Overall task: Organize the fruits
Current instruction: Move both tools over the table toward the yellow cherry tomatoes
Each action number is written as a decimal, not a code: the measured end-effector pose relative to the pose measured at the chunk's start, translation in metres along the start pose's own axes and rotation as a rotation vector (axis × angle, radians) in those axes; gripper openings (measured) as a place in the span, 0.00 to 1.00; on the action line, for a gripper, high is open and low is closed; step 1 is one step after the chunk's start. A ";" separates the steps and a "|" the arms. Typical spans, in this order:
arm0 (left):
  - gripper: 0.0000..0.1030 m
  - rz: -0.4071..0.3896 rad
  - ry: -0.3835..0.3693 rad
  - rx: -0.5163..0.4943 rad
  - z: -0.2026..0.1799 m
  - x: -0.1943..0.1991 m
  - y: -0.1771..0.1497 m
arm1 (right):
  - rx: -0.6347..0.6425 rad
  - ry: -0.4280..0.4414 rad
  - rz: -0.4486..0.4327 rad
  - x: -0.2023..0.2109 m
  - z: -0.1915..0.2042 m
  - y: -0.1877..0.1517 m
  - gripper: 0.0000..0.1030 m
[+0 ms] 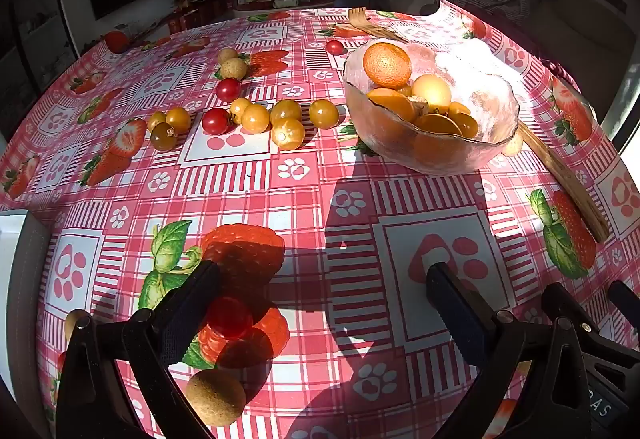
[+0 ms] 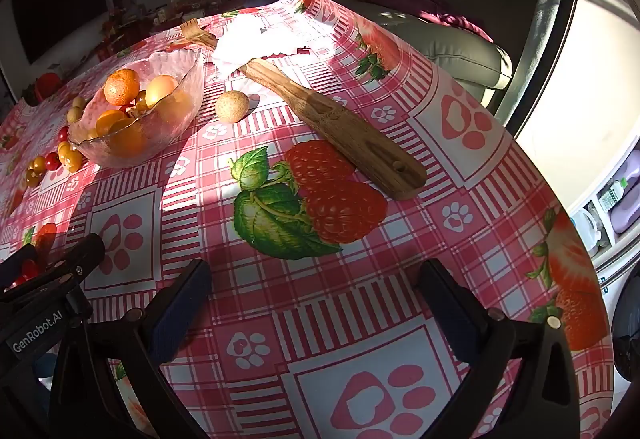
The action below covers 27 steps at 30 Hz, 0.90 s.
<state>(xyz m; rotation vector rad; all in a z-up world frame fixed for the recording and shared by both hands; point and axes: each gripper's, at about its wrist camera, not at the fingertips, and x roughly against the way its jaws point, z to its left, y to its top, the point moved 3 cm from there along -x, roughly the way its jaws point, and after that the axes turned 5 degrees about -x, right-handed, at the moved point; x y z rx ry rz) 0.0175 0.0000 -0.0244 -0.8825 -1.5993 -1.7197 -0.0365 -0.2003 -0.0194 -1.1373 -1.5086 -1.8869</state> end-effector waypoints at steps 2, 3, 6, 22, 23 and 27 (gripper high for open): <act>1.00 0.008 -0.003 -0.007 0.000 0.000 0.001 | -0.001 0.001 -0.001 0.000 0.000 0.000 1.00; 1.00 0.024 -0.008 -0.014 0.000 0.000 0.001 | 0.000 0.001 -0.001 0.000 0.000 0.000 1.00; 1.00 0.052 -0.002 -0.010 0.003 0.013 -0.002 | 0.001 -0.001 -0.001 0.000 0.000 0.000 1.00; 1.00 -0.113 -0.066 0.048 0.078 0.139 -0.065 | 0.064 0.111 -0.110 0.066 0.002 0.003 1.00; 1.00 -0.093 -0.066 0.055 0.083 0.140 -0.075 | 0.056 0.174 -0.130 0.078 0.002 0.001 1.00; 1.00 -0.068 -0.018 0.110 0.099 0.145 -0.111 | 0.032 0.339 -0.010 0.097 0.003 -0.019 1.00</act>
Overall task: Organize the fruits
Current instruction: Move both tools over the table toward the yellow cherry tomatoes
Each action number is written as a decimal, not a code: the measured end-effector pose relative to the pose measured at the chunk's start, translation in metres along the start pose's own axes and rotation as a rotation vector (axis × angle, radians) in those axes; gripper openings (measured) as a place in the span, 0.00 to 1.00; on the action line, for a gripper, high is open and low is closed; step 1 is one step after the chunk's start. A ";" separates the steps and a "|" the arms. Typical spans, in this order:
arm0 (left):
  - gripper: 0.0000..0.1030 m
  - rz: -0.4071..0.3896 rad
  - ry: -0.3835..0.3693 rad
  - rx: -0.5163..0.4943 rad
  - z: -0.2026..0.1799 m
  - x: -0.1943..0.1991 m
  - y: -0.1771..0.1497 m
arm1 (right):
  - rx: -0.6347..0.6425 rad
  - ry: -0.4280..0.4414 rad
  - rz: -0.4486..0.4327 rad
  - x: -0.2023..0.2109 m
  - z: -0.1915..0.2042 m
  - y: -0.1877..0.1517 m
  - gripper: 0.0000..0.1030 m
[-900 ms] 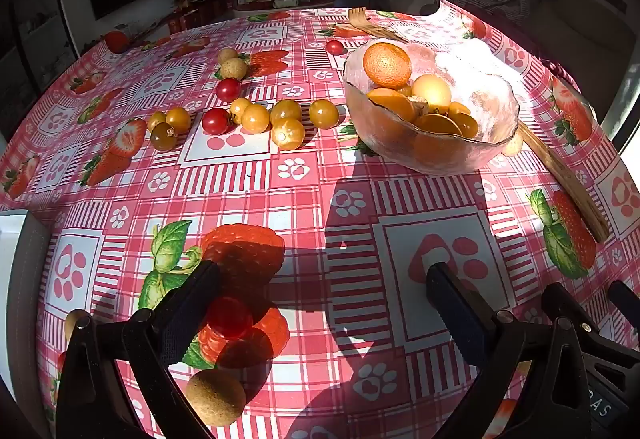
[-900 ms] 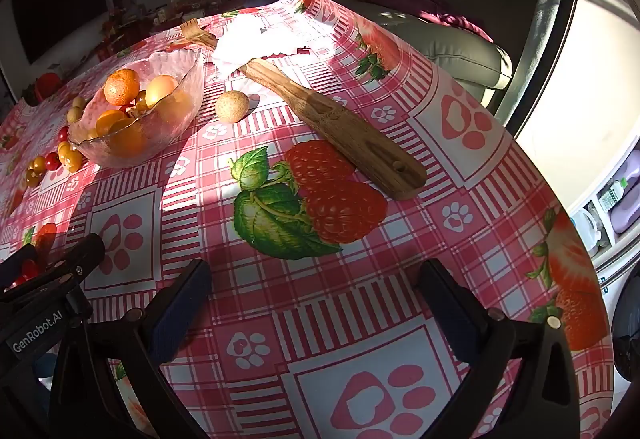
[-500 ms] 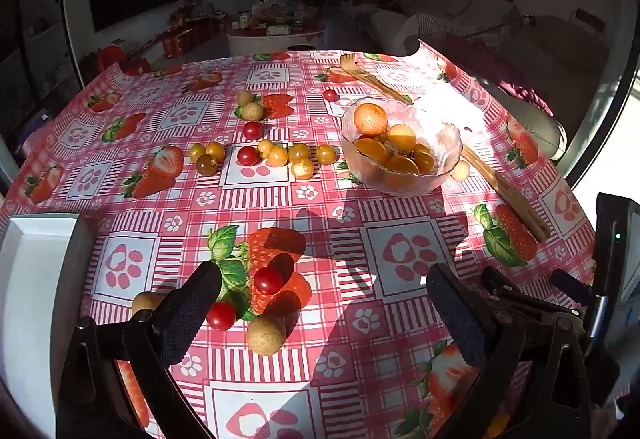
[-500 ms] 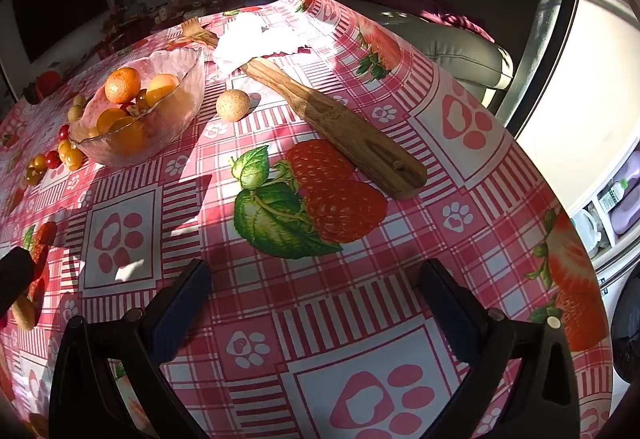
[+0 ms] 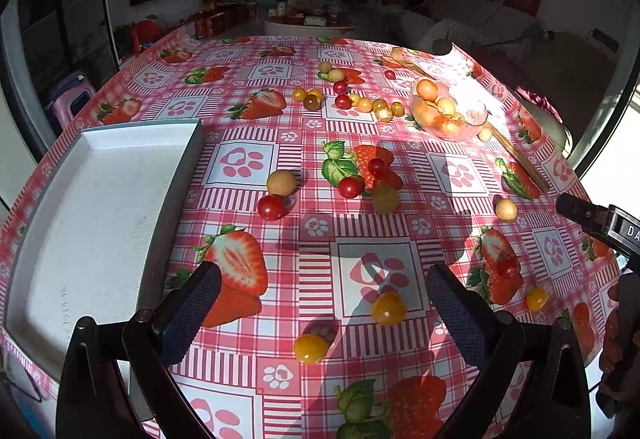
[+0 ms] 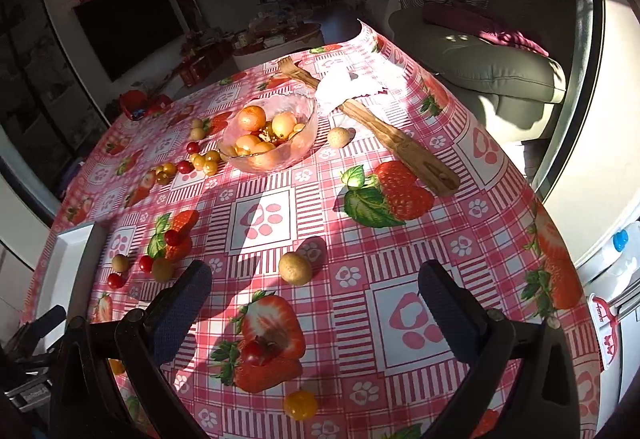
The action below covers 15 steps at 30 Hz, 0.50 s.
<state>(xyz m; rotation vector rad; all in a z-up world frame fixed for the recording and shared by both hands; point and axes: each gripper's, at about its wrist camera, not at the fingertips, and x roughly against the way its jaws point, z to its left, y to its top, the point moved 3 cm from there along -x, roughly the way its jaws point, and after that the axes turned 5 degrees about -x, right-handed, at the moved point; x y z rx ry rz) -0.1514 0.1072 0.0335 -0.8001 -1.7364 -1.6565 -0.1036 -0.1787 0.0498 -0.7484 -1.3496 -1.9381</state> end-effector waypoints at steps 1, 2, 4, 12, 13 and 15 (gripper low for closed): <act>1.00 0.014 0.014 0.007 0.003 0.001 -0.008 | 0.004 -0.017 0.012 0.002 0.001 -0.008 1.00; 1.00 0.035 0.022 0.010 0.005 0.000 -0.014 | 0.016 -0.036 0.016 0.005 0.002 -0.017 1.00; 1.00 0.079 0.031 0.012 0.008 -0.002 -0.027 | 0.040 -0.054 0.026 0.013 0.003 -0.035 1.00; 1.00 0.144 0.064 -0.028 -0.004 -0.009 -0.043 | 0.074 -0.052 0.095 0.023 -0.008 -0.071 1.00; 1.00 0.154 0.065 -0.031 -0.006 -0.010 -0.043 | 0.071 -0.048 0.098 0.024 -0.009 -0.073 1.00; 1.00 0.177 0.070 -0.039 -0.010 -0.013 -0.043 | 0.062 -0.034 0.104 0.026 -0.012 -0.076 1.00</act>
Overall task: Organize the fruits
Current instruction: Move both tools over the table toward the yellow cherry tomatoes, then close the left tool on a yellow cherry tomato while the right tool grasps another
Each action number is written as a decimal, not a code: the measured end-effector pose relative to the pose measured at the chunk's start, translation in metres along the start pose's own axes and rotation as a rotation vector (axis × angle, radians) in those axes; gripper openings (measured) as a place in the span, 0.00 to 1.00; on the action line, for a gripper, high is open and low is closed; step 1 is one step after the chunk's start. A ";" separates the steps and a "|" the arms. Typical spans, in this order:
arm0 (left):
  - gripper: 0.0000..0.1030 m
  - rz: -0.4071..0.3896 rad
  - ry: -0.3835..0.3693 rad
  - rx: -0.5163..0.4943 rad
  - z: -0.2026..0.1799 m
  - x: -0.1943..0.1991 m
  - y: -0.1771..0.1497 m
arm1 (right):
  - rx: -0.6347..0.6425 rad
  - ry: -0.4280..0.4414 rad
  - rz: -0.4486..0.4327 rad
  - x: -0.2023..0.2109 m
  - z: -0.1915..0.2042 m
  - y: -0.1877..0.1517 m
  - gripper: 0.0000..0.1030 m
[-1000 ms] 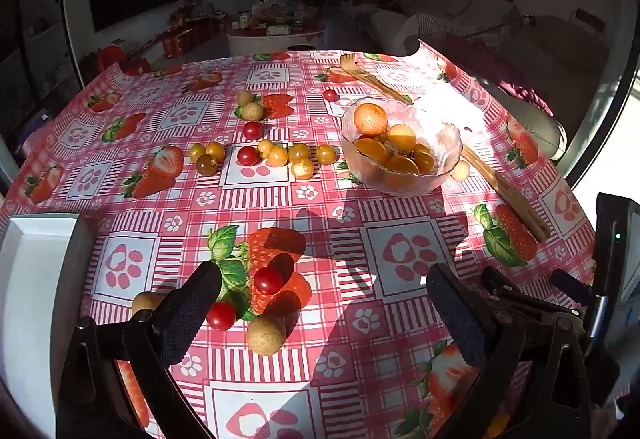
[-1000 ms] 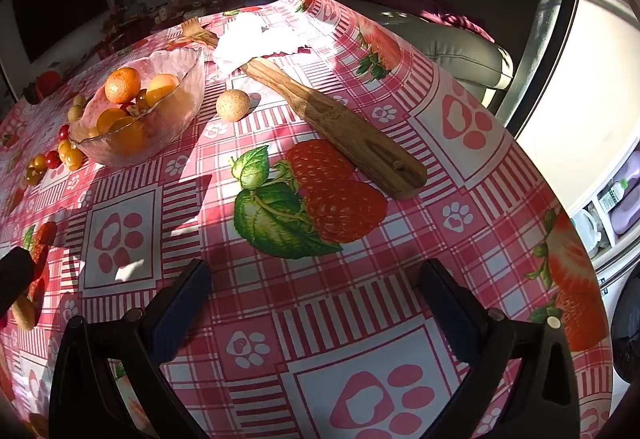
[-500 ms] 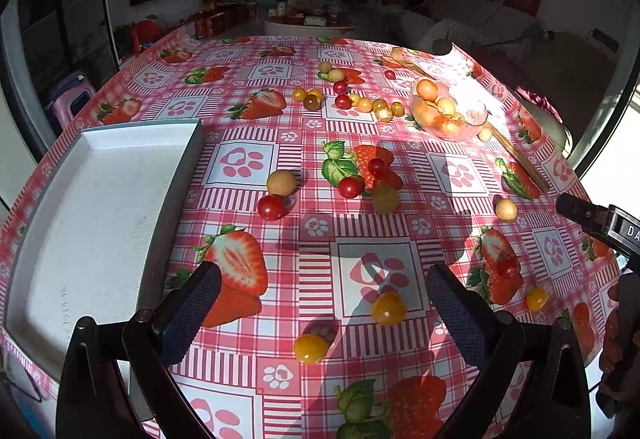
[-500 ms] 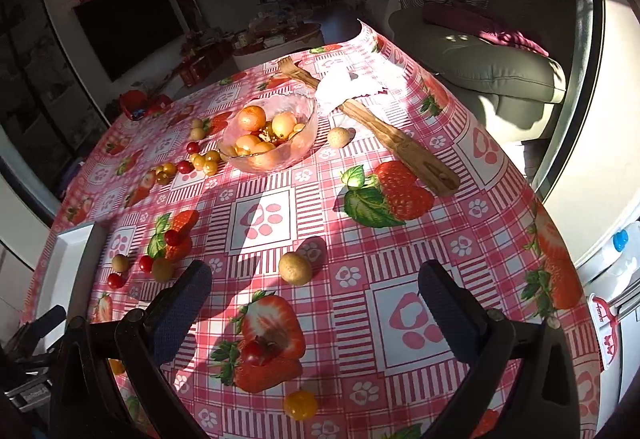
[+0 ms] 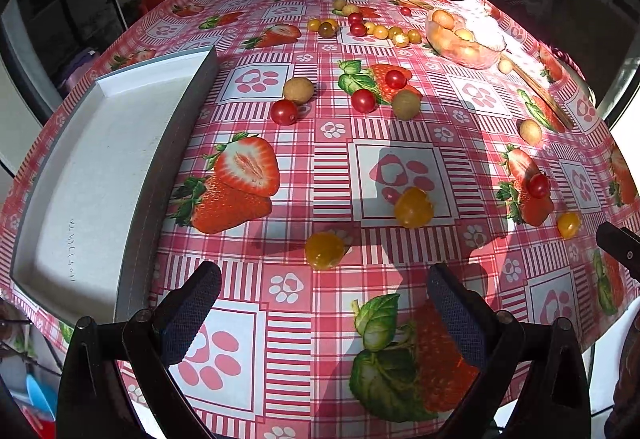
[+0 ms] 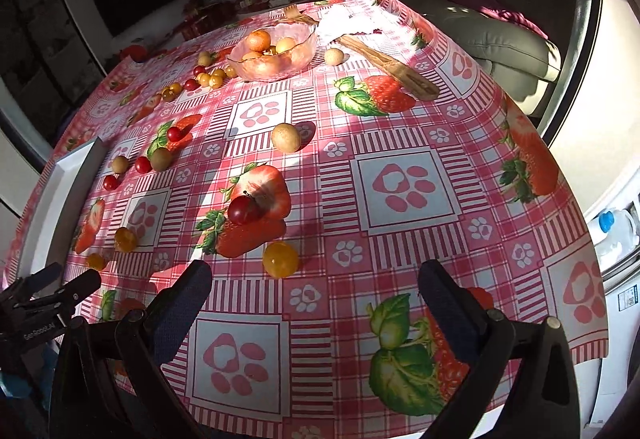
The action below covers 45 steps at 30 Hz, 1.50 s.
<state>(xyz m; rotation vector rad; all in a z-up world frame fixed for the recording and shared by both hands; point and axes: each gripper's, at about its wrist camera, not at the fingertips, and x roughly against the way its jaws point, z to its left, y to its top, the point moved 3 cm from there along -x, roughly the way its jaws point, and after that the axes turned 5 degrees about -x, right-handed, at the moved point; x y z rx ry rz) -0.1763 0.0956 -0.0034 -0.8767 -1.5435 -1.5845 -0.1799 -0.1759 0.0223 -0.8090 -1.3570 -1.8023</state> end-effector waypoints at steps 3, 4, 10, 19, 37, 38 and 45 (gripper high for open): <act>1.00 0.018 0.020 -0.008 -0.003 -0.002 0.000 | -0.002 0.013 0.005 0.001 -0.002 -0.004 1.00; 1.00 0.020 0.021 -0.009 -0.003 -0.002 0.000 | -0.002 0.014 0.006 0.001 -0.002 -0.005 1.00; 1.00 0.027 0.032 -0.011 -0.004 -0.001 0.002 | 0.000 0.039 0.024 0.002 -0.001 -0.007 1.00; 1.00 0.027 0.038 -0.028 0.000 -0.004 -0.002 | -0.028 0.044 0.077 -0.007 0.005 -0.012 1.00; 1.00 -0.064 -0.036 -0.091 0.005 -0.012 0.006 | 0.005 -0.058 0.059 -0.014 0.022 -0.013 1.00; 1.00 -0.063 -0.034 -0.095 0.005 -0.014 0.007 | 0.010 -0.065 0.058 -0.016 0.021 -0.012 0.99; 1.00 -0.051 -0.034 -0.082 0.009 -0.024 0.005 | 0.040 -0.084 0.059 -0.031 0.025 -0.008 0.97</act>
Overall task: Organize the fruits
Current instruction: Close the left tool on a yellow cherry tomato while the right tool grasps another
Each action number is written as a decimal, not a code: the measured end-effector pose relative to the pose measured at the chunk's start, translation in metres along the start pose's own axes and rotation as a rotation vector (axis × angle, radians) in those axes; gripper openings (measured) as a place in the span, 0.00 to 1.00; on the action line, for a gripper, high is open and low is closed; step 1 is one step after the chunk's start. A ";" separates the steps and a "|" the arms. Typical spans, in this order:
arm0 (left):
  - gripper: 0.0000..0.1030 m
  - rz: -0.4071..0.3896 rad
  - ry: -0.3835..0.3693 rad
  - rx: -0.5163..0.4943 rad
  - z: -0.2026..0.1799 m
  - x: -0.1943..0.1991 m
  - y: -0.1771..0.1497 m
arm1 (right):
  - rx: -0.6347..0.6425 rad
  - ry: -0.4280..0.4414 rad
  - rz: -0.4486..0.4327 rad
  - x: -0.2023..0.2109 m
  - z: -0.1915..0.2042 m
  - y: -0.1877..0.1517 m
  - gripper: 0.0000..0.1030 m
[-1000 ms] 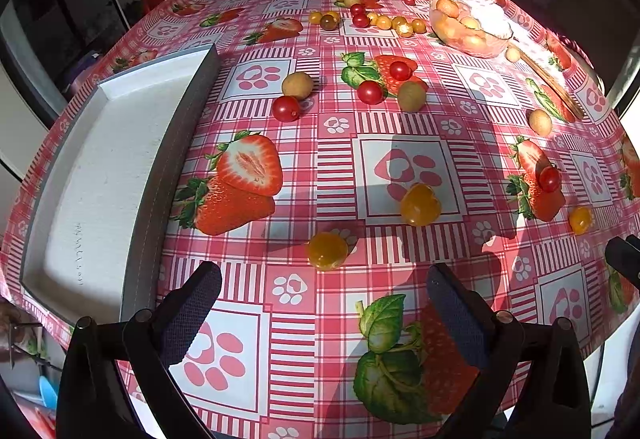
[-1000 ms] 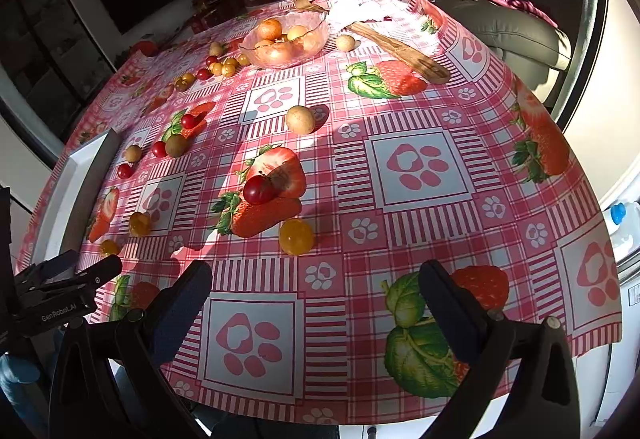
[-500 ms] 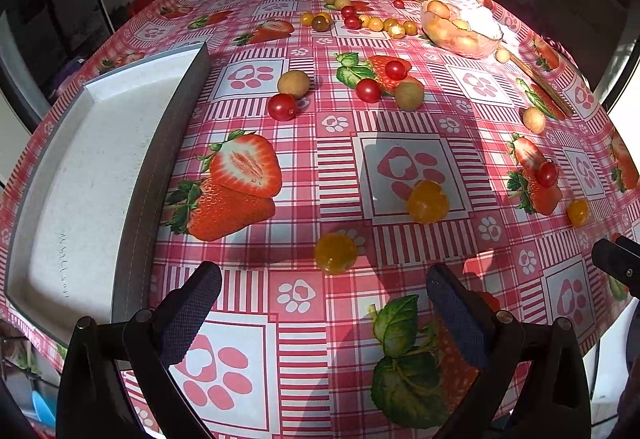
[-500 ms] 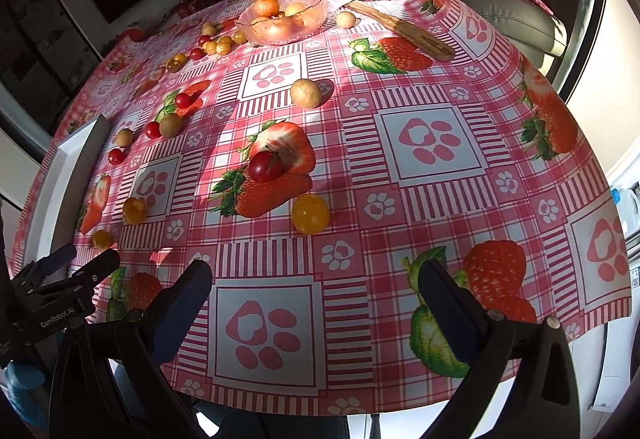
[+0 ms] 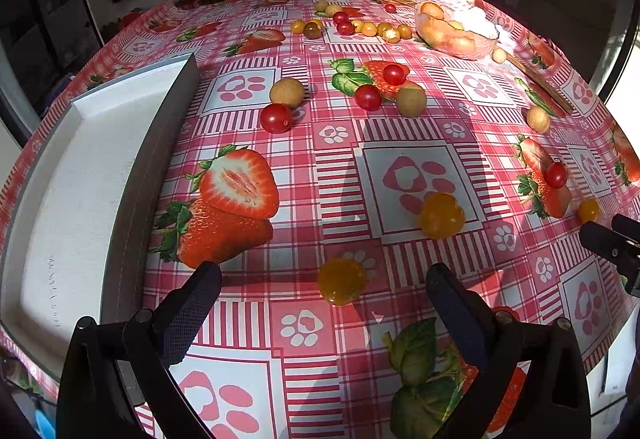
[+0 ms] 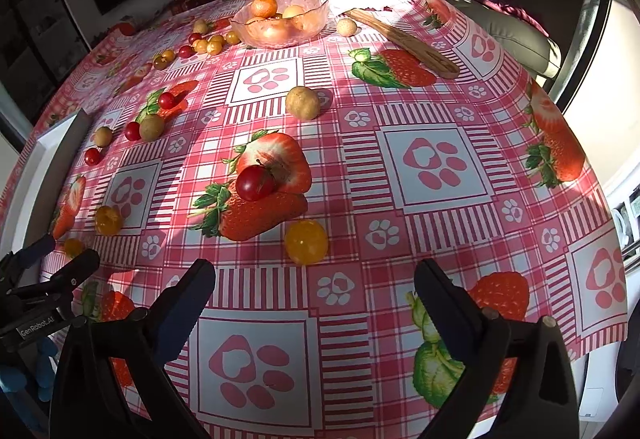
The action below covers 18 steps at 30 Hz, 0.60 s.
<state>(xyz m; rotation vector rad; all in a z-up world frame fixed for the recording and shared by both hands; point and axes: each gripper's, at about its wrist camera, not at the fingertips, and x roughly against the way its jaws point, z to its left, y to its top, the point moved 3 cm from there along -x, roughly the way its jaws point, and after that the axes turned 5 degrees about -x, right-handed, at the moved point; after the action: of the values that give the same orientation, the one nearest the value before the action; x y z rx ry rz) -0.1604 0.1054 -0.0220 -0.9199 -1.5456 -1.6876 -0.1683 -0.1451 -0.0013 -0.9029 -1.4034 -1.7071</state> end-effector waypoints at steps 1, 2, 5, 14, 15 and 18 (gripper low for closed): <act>1.00 0.003 -0.003 0.002 0.001 -0.001 0.000 | 0.004 -0.002 0.002 -0.003 0.001 0.000 0.96; 0.99 0.001 -0.010 0.007 0.001 -0.002 0.000 | 0.005 -0.003 0.004 -0.005 0.002 0.001 0.96; 0.89 -0.012 -0.015 -0.001 -0.002 -0.002 0.004 | 0.013 -0.020 0.002 -0.012 0.004 0.003 0.92; 0.38 -0.025 -0.047 -0.036 -0.014 0.004 0.010 | 0.056 -0.051 -0.029 -0.013 0.013 0.008 0.48; 0.21 -0.030 -0.046 -0.040 -0.015 0.004 0.011 | 0.063 -0.052 -0.032 -0.012 0.015 0.008 0.42; 0.20 -0.031 -0.061 -0.022 -0.011 0.005 0.011 | 0.065 -0.040 -0.032 -0.011 0.016 0.008 0.24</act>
<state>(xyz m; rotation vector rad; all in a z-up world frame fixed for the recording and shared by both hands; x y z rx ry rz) -0.1541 0.0936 -0.0127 -0.9722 -1.5914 -1.7160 -0.1553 -0.1287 -0.0048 -0.8872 -1.4984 -1.6655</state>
